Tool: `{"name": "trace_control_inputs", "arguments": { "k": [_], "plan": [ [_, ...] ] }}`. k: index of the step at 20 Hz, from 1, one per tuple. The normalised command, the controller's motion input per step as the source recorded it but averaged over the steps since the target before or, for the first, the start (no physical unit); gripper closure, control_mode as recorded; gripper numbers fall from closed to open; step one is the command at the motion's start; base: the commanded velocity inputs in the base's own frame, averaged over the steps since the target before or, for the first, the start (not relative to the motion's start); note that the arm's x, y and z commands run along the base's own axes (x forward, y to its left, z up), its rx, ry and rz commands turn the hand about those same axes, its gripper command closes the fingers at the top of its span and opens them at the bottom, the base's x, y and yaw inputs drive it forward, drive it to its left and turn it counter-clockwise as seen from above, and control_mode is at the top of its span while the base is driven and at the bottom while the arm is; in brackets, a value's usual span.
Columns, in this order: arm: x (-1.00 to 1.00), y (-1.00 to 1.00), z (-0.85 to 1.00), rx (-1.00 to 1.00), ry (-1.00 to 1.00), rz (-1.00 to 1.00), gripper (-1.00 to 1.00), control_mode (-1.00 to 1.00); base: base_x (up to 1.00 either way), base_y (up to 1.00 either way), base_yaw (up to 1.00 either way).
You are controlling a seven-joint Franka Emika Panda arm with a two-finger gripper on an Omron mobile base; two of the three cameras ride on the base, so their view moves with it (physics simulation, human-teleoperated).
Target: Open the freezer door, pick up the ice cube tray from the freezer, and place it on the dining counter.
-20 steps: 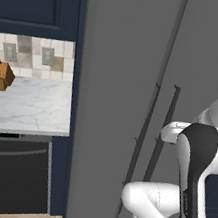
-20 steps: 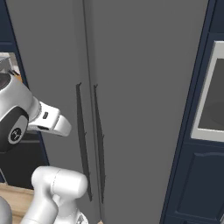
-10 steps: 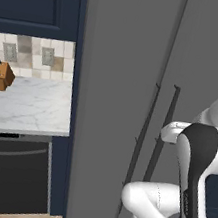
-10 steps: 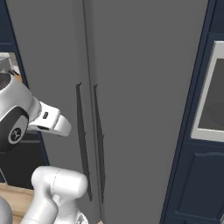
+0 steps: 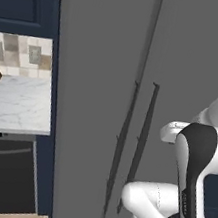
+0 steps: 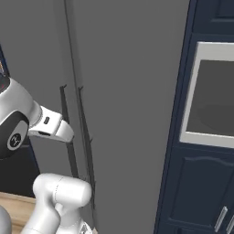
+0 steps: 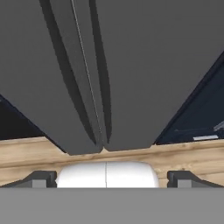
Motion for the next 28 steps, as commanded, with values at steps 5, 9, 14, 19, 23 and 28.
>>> {"name": "trace_control_inputs", "arguments": {
  "k": [5,9,14,19,23,28],
  "plan": [
    [0.0,0.0,0.0,0.0,0.0,0.0,-1.0,1.0,-0.1,-0.66,0.0],
    [0.0,0.0,0.0,0.0,0.0,0.0,-1.0,1.0,-0.03,-0.59,0.0],
    [0.0,0.0,0.0,0.0,0.0,0.0,-1.0,1.0,0.0,-0.45,0.0],
    [0.0,0.0,0.0,0.0,0.0,0.0,-1.0,1.0,0.0,-0.39,0.0],
    [0.0,0.0,0.0,0.0,0.0,0.0,-1.0,1.0,0.06,-0.23,0.0],
    [0.0,0.0,0.0,0.0,0.0,0.0,-1.0,1.0,0.17,-0.03,0.0]
  ]
}}
